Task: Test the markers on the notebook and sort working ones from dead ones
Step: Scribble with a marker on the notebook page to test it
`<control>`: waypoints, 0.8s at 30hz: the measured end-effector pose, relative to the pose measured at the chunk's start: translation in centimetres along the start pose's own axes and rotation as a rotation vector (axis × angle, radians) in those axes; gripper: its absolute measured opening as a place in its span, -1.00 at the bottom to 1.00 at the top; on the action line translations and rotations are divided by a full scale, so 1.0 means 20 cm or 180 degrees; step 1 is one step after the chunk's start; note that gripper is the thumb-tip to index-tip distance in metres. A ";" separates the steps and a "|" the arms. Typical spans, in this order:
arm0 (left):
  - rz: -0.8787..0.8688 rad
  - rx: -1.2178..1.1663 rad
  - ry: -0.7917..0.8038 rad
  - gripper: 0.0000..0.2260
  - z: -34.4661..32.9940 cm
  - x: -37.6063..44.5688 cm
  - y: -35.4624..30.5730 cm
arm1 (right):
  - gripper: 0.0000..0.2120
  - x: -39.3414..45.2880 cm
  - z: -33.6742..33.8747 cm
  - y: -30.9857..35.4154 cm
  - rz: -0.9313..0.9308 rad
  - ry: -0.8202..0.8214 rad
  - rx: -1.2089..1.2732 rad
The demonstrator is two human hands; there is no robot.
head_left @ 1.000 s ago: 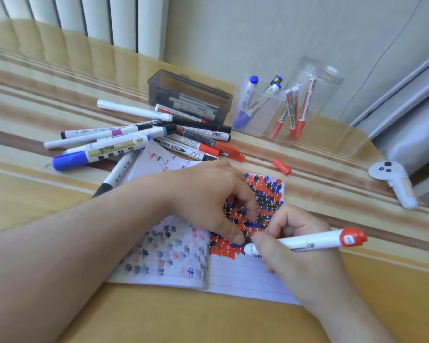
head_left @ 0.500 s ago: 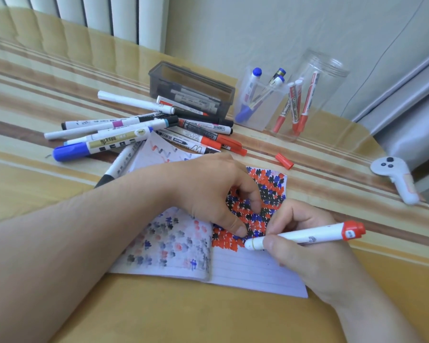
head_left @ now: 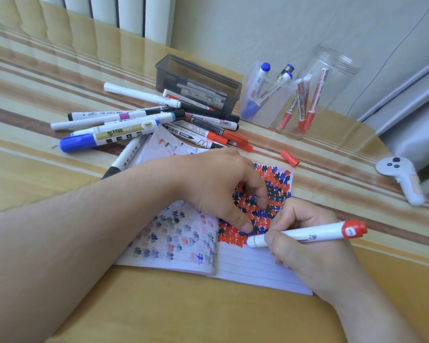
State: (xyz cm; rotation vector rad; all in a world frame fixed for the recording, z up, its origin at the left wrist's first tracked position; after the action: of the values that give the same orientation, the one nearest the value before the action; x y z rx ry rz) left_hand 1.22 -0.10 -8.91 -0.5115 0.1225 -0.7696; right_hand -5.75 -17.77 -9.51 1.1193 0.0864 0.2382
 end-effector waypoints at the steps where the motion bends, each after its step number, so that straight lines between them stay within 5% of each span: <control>1: -0.0005 0.0003 -0.0010 -0.58 0.00 0.00 0.00 | -0.77 0.00 0.00 0.00 0.0016 -0.0022 -0.0041; 24: -0.0016 0.0058 0.0013 -0.57 0.00 0.00 0.00 | -0.78 0.00 -0.01 0.03 0.0091 0.0003 -0.0074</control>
State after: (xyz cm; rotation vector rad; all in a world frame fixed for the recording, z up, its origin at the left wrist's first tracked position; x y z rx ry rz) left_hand 1.21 -0.06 -8.83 -0.4932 0.1177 -0.7761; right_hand -5.94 -17.43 -9.12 1.0979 0.0685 0.2646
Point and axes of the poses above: each hand's wrist, its own x-axis towards the middle knuckle, its own z-axis out of the back of the hand, y = z × x, the point moved 4 cm from there along x, towards the middle knuckle, and after that the axes turned 3 degrees about -y, right-handed, at the moved point
